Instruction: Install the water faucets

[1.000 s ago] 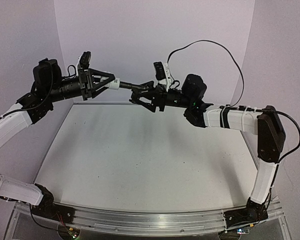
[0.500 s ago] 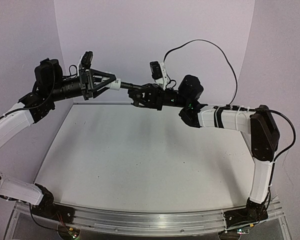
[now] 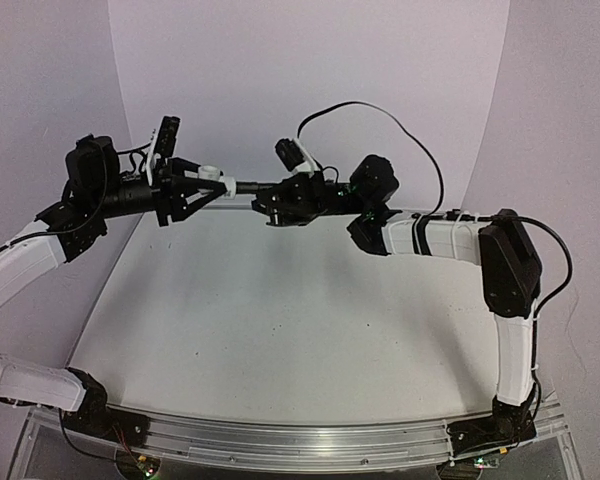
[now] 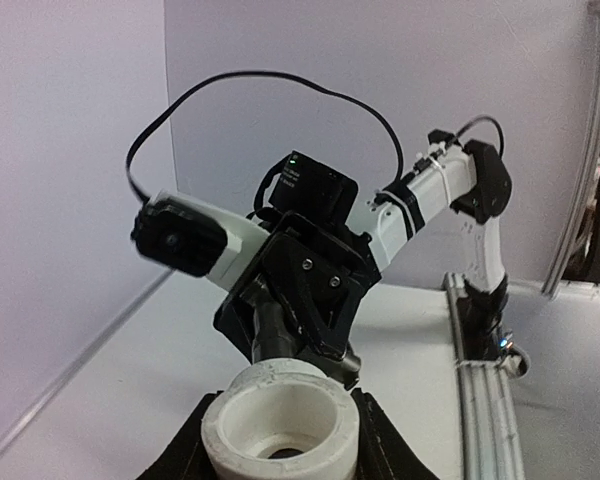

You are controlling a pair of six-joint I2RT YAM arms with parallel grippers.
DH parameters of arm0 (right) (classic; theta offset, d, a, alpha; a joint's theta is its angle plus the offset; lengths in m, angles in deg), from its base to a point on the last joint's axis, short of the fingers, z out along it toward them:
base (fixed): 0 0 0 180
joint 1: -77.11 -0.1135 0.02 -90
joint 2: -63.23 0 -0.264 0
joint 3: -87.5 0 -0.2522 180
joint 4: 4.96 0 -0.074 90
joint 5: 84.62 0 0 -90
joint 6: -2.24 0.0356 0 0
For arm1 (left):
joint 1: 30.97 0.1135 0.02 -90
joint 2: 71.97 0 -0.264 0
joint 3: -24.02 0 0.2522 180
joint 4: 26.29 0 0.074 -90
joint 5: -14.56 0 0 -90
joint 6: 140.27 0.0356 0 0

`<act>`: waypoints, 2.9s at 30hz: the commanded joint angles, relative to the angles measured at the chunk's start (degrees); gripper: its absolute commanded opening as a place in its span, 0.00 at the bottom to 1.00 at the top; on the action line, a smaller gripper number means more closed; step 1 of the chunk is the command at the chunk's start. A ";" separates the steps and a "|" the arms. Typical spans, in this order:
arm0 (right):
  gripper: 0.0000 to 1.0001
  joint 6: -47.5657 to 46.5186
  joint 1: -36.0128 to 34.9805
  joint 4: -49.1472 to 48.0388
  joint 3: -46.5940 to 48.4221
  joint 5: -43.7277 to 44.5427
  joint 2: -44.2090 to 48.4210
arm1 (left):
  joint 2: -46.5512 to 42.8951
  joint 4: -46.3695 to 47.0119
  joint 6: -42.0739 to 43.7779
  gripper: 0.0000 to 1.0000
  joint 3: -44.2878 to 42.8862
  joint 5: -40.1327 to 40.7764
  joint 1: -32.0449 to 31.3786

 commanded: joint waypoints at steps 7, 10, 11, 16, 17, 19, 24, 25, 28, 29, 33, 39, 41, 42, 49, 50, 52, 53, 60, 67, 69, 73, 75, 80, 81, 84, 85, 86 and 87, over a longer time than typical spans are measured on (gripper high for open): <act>0.06 47.52 -0.38 -26.97 -6.23 7.43 -2.94 | 5.66 -25.37 43.96 0.00 -4.03 2.28 -1.53; 0.29 44.49 0.35 -26.45 -9.87 7.72 -1.40 | 5.04 -24.82 42.74 0.00 -3.57 2.09 -1.54; 0.37 43.06 0.76 -26.07 -11.08 7.86 -0.68 | 4.57 -23.56 40.86 0.00 -3.06 2.65 -1.53; 0.71 31.12 4.94 -21.12 -20.85 10.06 4.24 | -1.20 -12.92 30.19 0.00 3.11 7.31 -1.53; 0.74 29.82 5.71 -20.72 -22.08 10.24 4.76 | -2.58 -11.03 28.59 0.00 4.58 7.60 -1.53; 0.80 27.50 7.31 -20.47 -25.17 10.63 5.50 | -4.49 -9.43 26.41 0.00 6.11 8.07 -1.53; 0.85 22.18 9.79 -18.95 -29.17 10.22 6.69 | -5.84 -8.99 18.20 0.00 5.91 10.62 -1.45; 0.85 20.30 10.19 -17.79 -29.85 10.28 7.20 | -5.65 -8.92 15.67 0.00 5.41 11.62 -1.45; 0.85 10.74 11.16 -10.40 -30.91 9.60 9.18 | -5.37 -8.93 10.40 0.00 4.41 13.12 -1.45; 0.85 5.85 11.35 -6.62 -31.06 9.83 10.49 | -5.37 -8.91 8.66 0.00 4.04 14.05 -1.47; 0.85 -27.44 11.39 19.92 -29.69 15.35 18.08 | -5.14 -8.95 -2.58 0.00 1.12 20.56 -1.45; 0.85 -70.31 7.80 41.33 -27.27 32.75 28.01 | -3.42 -14.74 -21.80 0.00 -6.02 34.40 -1.44; 0.86 -80.17 4.80 42.04 -27.24 39.36 29.43 | -2.04 -19.28 -26.14 0.00 -9.55 36.76 -1.45; 0.86 -84.92 2.23 42.27 -26.87 41.98 29.74 | -1.36 -21.36 -28.39 0.00 -11.36 37.81 -1.46; 0.85 -102.51 -10.37 34.46 -23.50 57.81 27.22 | 0.22 -26.08 -36.10 0.00 -16.19 37.77 -1.35; 0.85 -103.76 -11.50 34.03 -22.27 58.98 26.31 | 0.15 -26.15 -36.33 0.00 -16.28 37.64 -1.35; 0.86 -105.71 -13.69 32.91 -19.87 63.02 24.09 | 0.06 -26.33 -36.41 0.00 -16.29 37.18 -1.35; 0.86 -107.24 -14.56 32.63 -18.83 64.55 23.17 | 0.00 -26.56 -36.20 0.00 -16.29 37.02 -1.39; 0.85 -109.21 -16.48 36.45 -10.17 67.47 16.87 | 0.23 -27.97 -35.38 0.00 -16.29 34.79 -1.39; 0.76 -108.70 -16.46 39.10 -4.56 66.46 11.79 | 0.98 -27.99 -35.31 0.00 -16.58 32.57 -1.35; 0.71 -108.71 -16.43 39.27 -3.83 65.98 10.85 | 1.12 -27.95 -35.31 0.00 -16.65 31.90 -1.35; 0.60 -108.49 -16.45 39.39 -2.79 66.71 9.62 | 1.20 -27.98 -34.94 0.00 -16.71 30.75 -1.36; 0.51 -108.17 -16.45 39.41 -2.31 67.23 9.11 | 1.39 -27.98 -34.41 0.00 -16.73 29.55 -1.35; 0.27 -106.74 -16.45 40.26 -2.16 66.67 9.13 | 1.47 -27.97 -30.60 0.00 -16.58 24.67 -1.37; 0.20 -106.50 -16.42 40.98 -2.28 66.01 9.40 | 1.54 -27.97 -29.38 0.00 -16.59 23.37 -1.35; 0.03 -105.71 -16.46 44.07 -2.69 62.86 10.72 | 1.84 -27.97 -25.02 0.00 -16.18 18.58 -1.37; 0.00 -105.27 -16.39 45.08 -3.12 61.58 11.62 | 1.98 -27.98 -23.33 0.00 -15.98 16.20 -1.36; 0.00 -104.82 -16.38 46.42 -3.47 59.97 12.54 | 2.22 -27.98 -21.40 0.00 -15.70 13.80 -1.38; 0.00 -104.26 -16.36 47.69 -3.87 58.54 13.37 | 2.49 -27.98 -19.52 0.00 -15.28 11.95 -1.38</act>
